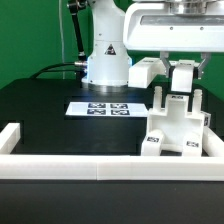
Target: Assemble chair
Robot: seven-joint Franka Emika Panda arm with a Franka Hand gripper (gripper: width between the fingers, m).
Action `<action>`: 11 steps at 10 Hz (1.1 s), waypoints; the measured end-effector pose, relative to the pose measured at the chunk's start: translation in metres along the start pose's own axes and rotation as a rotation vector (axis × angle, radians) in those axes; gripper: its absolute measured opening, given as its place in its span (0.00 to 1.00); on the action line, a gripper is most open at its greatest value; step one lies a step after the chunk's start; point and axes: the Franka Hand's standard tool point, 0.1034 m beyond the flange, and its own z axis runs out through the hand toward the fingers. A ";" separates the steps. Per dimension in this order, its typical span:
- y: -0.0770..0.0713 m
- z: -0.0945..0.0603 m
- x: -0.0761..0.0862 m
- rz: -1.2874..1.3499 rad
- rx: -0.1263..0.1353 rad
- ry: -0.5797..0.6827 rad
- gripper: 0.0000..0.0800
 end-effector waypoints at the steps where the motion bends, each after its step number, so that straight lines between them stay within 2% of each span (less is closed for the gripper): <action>1: 0.000 0.000 0.000 -0.001 0.000 -0.001 0.36; 2: -0.003 0.001 -0.001 0.005 0.000 0.002 0.36; 3: -0.012 0.004 -0.002 0.003 0.001 0.007 0.36; 5: -0.024 0.006 0.007 -0.007 0.003 0.018 0.36; 7: -0.027 0.007 0.013 -0.009 0.003 0.023 0.36; 11: -0.024 0.008 0.012 0.019 0.005 0.021 0.36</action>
Offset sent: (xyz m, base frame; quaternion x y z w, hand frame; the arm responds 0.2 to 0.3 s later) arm 0.0224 0.0337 -0.0020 -0.0009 0.0054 0.0129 0.9999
